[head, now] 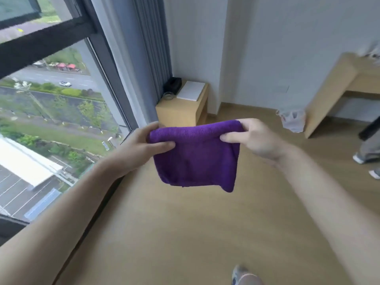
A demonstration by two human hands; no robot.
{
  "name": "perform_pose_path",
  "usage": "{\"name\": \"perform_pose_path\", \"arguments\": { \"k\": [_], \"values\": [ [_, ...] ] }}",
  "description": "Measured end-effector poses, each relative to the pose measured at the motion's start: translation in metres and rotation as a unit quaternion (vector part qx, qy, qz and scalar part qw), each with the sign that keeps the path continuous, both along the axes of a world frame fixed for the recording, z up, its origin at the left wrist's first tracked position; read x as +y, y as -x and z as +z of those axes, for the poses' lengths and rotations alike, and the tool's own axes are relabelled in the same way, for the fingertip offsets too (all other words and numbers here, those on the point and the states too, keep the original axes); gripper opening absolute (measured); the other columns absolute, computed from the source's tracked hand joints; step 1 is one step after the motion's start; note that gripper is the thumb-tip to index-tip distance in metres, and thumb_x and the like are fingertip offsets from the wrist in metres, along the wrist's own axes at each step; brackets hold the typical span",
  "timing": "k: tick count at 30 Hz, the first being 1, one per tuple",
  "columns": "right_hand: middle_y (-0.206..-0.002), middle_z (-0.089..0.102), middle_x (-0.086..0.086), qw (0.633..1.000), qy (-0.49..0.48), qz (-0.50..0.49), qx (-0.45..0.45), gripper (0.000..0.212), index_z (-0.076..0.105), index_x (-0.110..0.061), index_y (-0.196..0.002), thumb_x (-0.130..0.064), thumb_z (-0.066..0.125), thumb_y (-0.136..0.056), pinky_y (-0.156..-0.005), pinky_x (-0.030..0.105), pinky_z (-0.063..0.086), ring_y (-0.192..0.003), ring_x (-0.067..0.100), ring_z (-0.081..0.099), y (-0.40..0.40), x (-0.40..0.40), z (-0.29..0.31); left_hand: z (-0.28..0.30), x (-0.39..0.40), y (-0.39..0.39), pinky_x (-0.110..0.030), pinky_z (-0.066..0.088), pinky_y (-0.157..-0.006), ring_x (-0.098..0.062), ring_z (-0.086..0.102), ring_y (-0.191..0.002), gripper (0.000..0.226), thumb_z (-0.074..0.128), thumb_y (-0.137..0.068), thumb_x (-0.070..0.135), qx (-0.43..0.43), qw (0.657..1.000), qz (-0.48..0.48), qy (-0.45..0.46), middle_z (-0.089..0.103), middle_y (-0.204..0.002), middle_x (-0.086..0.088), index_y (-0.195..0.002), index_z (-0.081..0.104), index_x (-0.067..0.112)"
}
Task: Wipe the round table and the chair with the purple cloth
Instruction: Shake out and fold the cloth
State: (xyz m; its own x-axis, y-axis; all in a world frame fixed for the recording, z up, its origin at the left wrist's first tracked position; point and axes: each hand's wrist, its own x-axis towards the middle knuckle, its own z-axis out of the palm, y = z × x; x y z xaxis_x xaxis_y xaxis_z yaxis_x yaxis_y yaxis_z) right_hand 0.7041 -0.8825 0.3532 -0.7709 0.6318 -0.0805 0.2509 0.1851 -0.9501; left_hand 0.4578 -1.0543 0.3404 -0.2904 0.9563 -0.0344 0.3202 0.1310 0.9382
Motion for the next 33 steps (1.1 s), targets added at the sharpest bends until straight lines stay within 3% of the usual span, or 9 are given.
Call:
{"name": "perform_pose_path", "arguments": {
  "k": [2, 4, 7, 12, 16, 20, 23, 28, 33],
  "values": [
    [-0.108, 0.077, 0.010, 0.998, 0.052, -0.030, 0.034, 0.016, 0.075, -0.005, -0.108, -0.005, 0.065, -0.094, -0.084, 0.028, 0.057, -0.097, 0.019, 0.073, -0.002, 0.026, -0.003, -0.010, 0.035, -0.001, -0.028, 0.056, -0.080, -0.020, 0.071, -0.093, 0.036, 0.083, -0.076, 0.041, -0.087, 0.996, 0.000, -0.010, 0.075, -0.098, -0.004, -0.102, 0.072, 0.018],
    [-0.103, 0.077, 0.008, 0.992, 0.099, -0.062, 0.043, 0.015, 0.074, -0.007, -0.107, -0.007, 0.064, -0.096, -0.074, 0.028, 0.058, -0.090, 0.020, 0.073, -0.001, 0.054, -0.012, -0.022, 0.072, -0.006, -0.032, 0.059, -0.086, -0.024, 0.074, -0.103, 0.036, 0.082, -0.077, 0.041, -0.147, 0.989, 0.012, -0.019, 0.077, -0.110, -0.007, -0.106, 0.077, 0.021],
    [-0.096, 0.076, 0.008, 0.983, 0.153, -0.090, 0.040, 0.014, 0.074, -0.011, -0.107, -0.013, 0.063, -0.098, -0.063, 0.030, 0.055, -0.082, 0.023, 0.071, -0.004, 0.106, -0.027, -0.035, 0.132, -0.017, -0.028, 0.060, -0.077, -0.021, 0.075, -0.102, 0.028, 0.078, -0.081, 0.043, -0.196, 0.980, 0.031, -0.009, 0.078, -0.110, -0.004, -0.105, 0.079, 0.028],
    [-0.115, 0.071, 0.026, 0.965, 0.222, -0.132, 0.048, 0.022, 0.069, 0.003, -0.115, -0.009, 0.064, -0.097, -0.087, 0.048, 0.052, -0.093, 0.033, 0.070, -0.009, 0.205, -0.043, -0.045, 0.235, -0.027, -0.031, 0.060, -0.076, -0.025, 0.076, -0.101, 0.022, 0.078, -0.083, 0.034, -0.257, 0.964, 0.038, 0.062, 0.077, -0.112, -0.010, -0.103, 0.080, 0.025],
    [-0.111, 0.073, 0.025, 0.940, 0.306, -0.125, 0.085, 0.026, 0.069, 0.006, -0.113, -0.010, 0.069, -0.093, -0.077, 0.040, 0.062, -0.090, 0.030, 0.074, -0.013, 0.285, -0.049, -0.050, 0.303, -0.030, -0.035, 0.061, -0.082, -0.031, 0.073, -0.110, 0.052, 0.092, -0.074, 0.023, -0.348, 0.935, -0.013, 0.065, 0.073, -0.122, -0.015, -0.122, 0.073, 0.012],
    [-0.124, 0.068, 0.025, 0.902, 0.399, -0.039, 0.158, 0.046, 0.066, 0.006, -0.123, -0.012, 0.077, -0.082, -0.084, 0.042, 0.060, -0.109, 0.036, 0.070, -0.009, 0.347, -0.053, -0.063, 0.353, -0.037, -0.035, 0.061, -0.079, -0.031, 0.074, -0.104, 0.037, 0.076, -0.080, 0.009, -0.443, 0.894, 0.039, 0.061, 0.072, -0.121, -0.019, -0.116, 0.074, 0.001],
    [-0.126, 0.067, 0.028, 0.899, 0.407, -0.009, 0.158, 0.047, 0.065, 0.007, -0.124, 0.000, 0.073, -0.078, -0.084, 0.041, 0.059, -0.111, 0.038, 0.069, 0.004, 0.387, -0.064, -0.076, 0.387, -0.038, -0.033, 0.061, -0.080, -0.027, 0.075, -0.102, 0.024, 0.074, -0.079, 0.010, -0.477, 0.871, 0.087, 0.080, 0.074, -0.119, -0.016, -0.101, 0.082, 0.004],
    [-0.127, 0.065, 0.030, 0.902, 0.420, -0.064, 0.081, 0.045, 0.057, 0.008, -0.132, 0.010, 0.060, -0.087, -0.086, 0.046, 0.061, -0.111, 0.041, 0.069, 0.038, 0.450, -0.095, -0.095, 0.449, -0.015, -0.036, 0.061, -0.082, -0.029, 0.074, -0.101, 0.039, 0.070, -0.086, 0.005, -0.469, 0.870, 0.121, 0.096, 0.072, -0.119, -0.020, -0.124, 0.066, -0.001],
    [-0.129, 0.066, 0.025, 0.914, 0.395, -0.088, 0.038, 0.045, 0.052, -0.005, -0.137, 0.015, 0.049, -0.097, -0.094, 0.051, 0.057, -0.116, 0.040, 0.067, 0.085, 0.518, -0.114, -0.108, 0.524, 0.035, -0.040, 0.062, -0.080, -0.029, 0.075, -0.101, 0.034, 0.069, -0.092, 0.012, -0.467, 0.866, 0.129, 0.124, 0.074, -0.119, -0.015, -0.126, 0.067, 0.011]
  ]
}}
